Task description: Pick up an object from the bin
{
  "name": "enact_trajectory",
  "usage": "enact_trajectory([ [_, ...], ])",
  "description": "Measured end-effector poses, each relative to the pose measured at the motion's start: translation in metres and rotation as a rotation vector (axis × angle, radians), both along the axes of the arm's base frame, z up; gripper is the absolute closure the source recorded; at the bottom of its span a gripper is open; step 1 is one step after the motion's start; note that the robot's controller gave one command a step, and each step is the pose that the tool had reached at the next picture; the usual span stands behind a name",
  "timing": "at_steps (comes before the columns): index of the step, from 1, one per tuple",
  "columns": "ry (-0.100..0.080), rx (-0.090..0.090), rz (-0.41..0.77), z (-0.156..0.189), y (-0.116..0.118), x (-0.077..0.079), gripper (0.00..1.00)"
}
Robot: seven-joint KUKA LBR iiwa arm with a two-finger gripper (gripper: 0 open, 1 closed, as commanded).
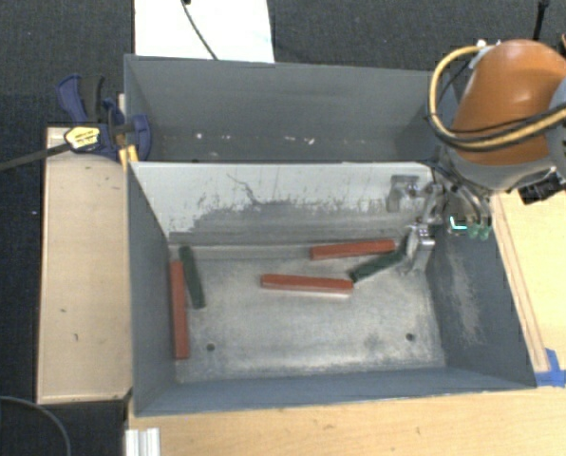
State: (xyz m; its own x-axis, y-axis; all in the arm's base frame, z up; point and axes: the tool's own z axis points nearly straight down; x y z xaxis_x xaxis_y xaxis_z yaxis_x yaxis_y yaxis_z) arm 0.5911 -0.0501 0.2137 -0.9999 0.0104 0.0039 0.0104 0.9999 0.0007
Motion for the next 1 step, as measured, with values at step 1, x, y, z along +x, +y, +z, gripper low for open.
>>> enact_trajectory([
  [1, 0.000, 0.003, 0.147, -0.0739, 0.0668, -0.0080, 0.00],
])
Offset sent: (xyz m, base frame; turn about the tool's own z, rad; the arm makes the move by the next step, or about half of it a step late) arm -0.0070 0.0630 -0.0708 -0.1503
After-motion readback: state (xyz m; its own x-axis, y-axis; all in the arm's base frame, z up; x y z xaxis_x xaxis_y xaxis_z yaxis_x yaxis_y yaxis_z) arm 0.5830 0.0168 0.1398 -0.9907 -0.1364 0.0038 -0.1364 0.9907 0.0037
